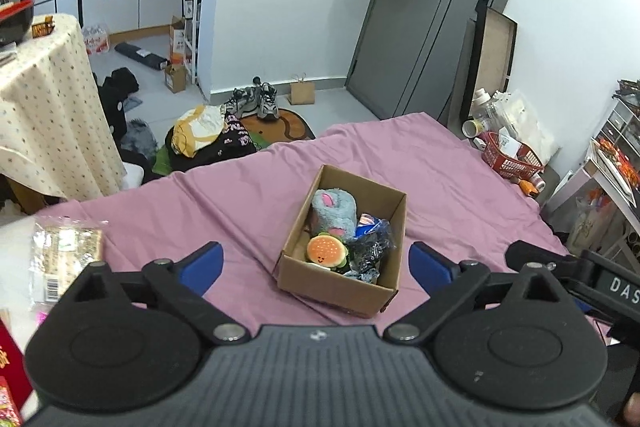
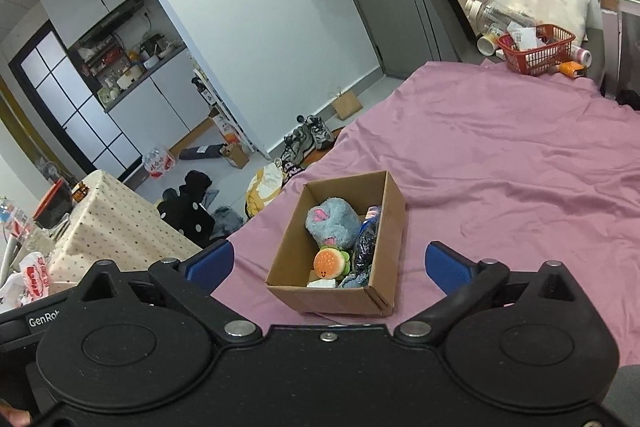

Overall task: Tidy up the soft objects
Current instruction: 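Open both grippers over the box and pull them back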

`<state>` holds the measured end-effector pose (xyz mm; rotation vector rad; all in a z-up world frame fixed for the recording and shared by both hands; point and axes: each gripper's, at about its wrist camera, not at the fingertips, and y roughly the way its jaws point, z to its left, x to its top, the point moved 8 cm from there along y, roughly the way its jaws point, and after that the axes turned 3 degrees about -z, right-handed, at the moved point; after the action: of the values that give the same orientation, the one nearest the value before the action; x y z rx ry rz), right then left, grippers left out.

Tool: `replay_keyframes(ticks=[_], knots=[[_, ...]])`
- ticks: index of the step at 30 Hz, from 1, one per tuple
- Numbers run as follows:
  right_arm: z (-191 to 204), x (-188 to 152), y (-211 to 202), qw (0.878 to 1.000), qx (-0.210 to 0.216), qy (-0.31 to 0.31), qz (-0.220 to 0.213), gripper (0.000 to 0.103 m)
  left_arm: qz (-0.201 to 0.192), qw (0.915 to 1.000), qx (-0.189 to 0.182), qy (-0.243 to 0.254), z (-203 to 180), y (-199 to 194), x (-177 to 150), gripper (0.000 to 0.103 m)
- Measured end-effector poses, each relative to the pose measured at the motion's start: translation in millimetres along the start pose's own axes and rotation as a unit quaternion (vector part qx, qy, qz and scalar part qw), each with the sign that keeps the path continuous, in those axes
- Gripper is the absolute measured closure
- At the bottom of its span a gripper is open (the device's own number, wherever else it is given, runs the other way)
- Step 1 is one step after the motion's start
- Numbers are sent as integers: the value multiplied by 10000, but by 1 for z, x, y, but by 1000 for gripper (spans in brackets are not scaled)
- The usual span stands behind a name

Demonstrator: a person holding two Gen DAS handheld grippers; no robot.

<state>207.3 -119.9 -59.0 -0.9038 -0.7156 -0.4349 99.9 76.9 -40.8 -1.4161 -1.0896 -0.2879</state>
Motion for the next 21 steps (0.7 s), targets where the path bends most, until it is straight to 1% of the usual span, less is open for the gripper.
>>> replay_keyframes(ticks=[1, 6, 14, 21], knots=[[0, -1, -4, 10000, -2, -18, -7, 0, -21, 10000, 9, 30, 1, -4, 0, 1], [5, 1, -23, 9999, 7, -139, -89, 0, -116, 9999, -13, 124, 5, -23, 2, 1], [18, -2, -48, 9987, -192, -440, -196, 0, -284, 9993, -95, 208, 11, -51, 3, 1], [26, -5, -60, 9985, -82, -474, -256, 0, -289, 9992, -67, 251, 21, -67, -1, 1]])
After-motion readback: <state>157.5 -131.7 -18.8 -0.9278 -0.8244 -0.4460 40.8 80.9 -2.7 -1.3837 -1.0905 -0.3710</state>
